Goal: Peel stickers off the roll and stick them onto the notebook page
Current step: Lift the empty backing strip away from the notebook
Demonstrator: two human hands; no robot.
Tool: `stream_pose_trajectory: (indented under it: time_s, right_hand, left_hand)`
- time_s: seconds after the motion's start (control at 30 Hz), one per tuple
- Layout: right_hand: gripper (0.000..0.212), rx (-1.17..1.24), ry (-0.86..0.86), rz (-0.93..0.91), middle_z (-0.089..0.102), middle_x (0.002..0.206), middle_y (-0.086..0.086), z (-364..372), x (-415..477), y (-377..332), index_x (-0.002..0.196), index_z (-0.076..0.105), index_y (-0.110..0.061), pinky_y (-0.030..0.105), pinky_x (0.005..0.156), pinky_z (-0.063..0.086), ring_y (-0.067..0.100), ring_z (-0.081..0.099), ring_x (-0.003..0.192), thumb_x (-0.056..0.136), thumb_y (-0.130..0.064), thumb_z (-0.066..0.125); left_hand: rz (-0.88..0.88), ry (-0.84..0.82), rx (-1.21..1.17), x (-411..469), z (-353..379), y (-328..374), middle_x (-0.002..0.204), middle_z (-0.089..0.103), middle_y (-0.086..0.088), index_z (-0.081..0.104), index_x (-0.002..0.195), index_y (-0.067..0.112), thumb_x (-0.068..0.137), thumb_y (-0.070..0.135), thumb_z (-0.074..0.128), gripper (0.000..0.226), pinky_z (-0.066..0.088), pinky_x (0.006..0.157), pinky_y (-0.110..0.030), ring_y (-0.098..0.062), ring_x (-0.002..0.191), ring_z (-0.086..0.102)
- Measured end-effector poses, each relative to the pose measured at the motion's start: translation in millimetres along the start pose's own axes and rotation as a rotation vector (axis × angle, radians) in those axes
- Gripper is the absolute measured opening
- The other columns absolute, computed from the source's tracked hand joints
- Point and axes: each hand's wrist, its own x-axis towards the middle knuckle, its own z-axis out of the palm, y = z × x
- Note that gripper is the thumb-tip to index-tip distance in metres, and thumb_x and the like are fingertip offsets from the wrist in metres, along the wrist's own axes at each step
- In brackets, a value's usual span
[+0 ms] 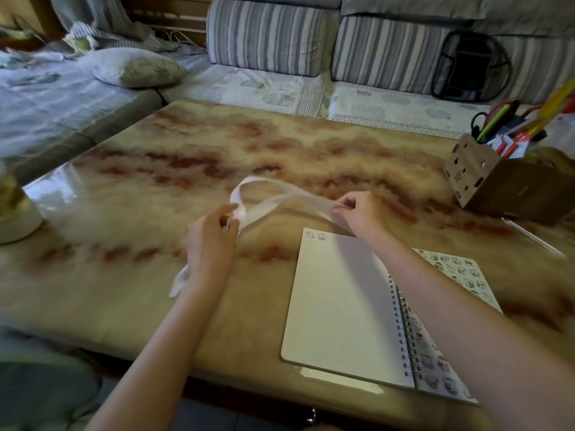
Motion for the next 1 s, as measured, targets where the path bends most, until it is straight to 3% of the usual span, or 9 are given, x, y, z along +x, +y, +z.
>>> stream_pose_trajectory:
  time_s: [0.1,0.23,0.37,0.53,0.67,0.73,0.8,0.93,1.0]
  right_hand:
    - [0.005,-0.056,0.084,-0.179,0.071,0.084,0.006,4,-8,-38,0.080,0.071,-0.017,0.031,0.073,0.043,0.025,0.060,0.087,0.083,-0.015,0.067]
    - [0.009,-0.144,0.103,-0.531,0.070,0.087,0.007,30,-49,-96,0.087,0.072,-0.012,0.036,0.074,0.036,0.029,0.054,0.089,0.082,-0.018,0.067]
    - [0.007,-0.172,0.085,-0.743,0.067,0.082,0.010,67,-101,-128,0.082,0.068,-0.008,0.041,0.068,0.044,0.029,0.055,0.081,0.082,-0.009,0.061]
    - [0.011,0.007,-0.058,-0.700,0.069,0.089,0.011,84,-135,-140,0.085,0.069,-0.006,0.043,0.079,0.043,0.029,0.053,0.091,0.082,-0.006,0.059]
    - [0.038,-0.132,-0.330,-0.696,0.053,0.130,0.009,95,-168,-148,0.127,0.057,-0.013,0.034,0.099,0.020,0.030,0.032,0.119,0.090,-0.021,0.057]
    - [0.049,-0.098,-0.448,-0.705,0.042,0.137,0.008,97,-185,-152,0.137,0.047,-0.017,0.035,0.106,0.015,0.027,0.023,0.124,0.089,-0.021,0.057]
    - [0.056,0.023,-0.524,-0.697,0.038,0.137,0.008,99,-202,-157,0.139,0.044,-0.017,0.036,0.112,0.017,0.025,0.021,0.127,0.086,-0.019,0.062]
    - [0.078,0.269,-0.649,-0.558,0.027,0.141,0.009,105,-227,-163,0.146,0.033,-0.009,0.027,0.112,0.030,0.019,0.036,0.130,0.079,-0.009,0.073]
    - [0.092,0.266,-0.724,-0.556,0.019,0.146,0.003,110,-237,-165,0.151,0.020,-0.021,0.031,0.108,0.038,0.016,0.039,0.128,0.078,-0.010,0.075]
  left_hand:
    - [-0.149,0.044,-0.348,9,-10,14,0.086,0.065,0.003,0.058,0.124,0.018,0.089,0.012,0.055,0.036,0.047,0.061,-0.022,-0.011,0.069,0.061]
    - [-0.219,0.009,-0.580,15,-28,29,0.105,0.065,-0.003,0.062,0.115,0.009,0.091,0.016,0.052,0.027,0.055,0.070,-0.020,-0.003,0.072,0.064]
    - [-0.190,-0.010,-0.643,-1,-46,37,0.079,0.065,0.000,0.066,0.106,0.006,0.091,0.006,0.046,0.025,0.046,0.054,-0.010,0.001,0.061,0.058]
    - [-0.226,-0.001,-0.684,-28,-72,21,0.068,0.061,0.002,0.061,0.077,0.013,0.094,0.018,0.051,0.020,0.045,0.057,-0.020,-0.003,0.059,0.058]
    - [-0.203,0.084,-0.511,-41,-96,-9,0.085,0.065,-0.004,0.061,0.097,0.008,0.093,0.028,0.055,0.021,0.045,0.061,-0.023,-0.012,0.075,0.061]
    - [-0.211,0.169,-0.500,-45,-113,-20,0.095,0.064,-0.006,0.059,0.103,0.011,0.093,0.027,0.055,0.020,0.047,0.069,-0.027,-0.017,0.086,0.061]
    - [-0.206,0.198,-0.457,-49,-130,-32,0.100,0.061,-0.002,0.058,0.106,0.014,0.093,0.022,0.055,0.016,0.047,0.077,-0.029,-0.019,0.095,0.059]
    - [-0.251,0.237,-0.415,-66,-166,-67,0.106,0.060,-0.006,0.058,0.115,0.012,0.092,0.007,0.051,0.025,0.047,0.067,-0.018,-0.022,0.097,0.059]
    - [-0.266,0.205,-0.377,-83,-182,-93,0.108,0.062,-0.005,0.061,0.111,0.019,0.093,0.008,0.048,0.024,0.051,0.079,-0.030,-0.025,0.100,0.060]
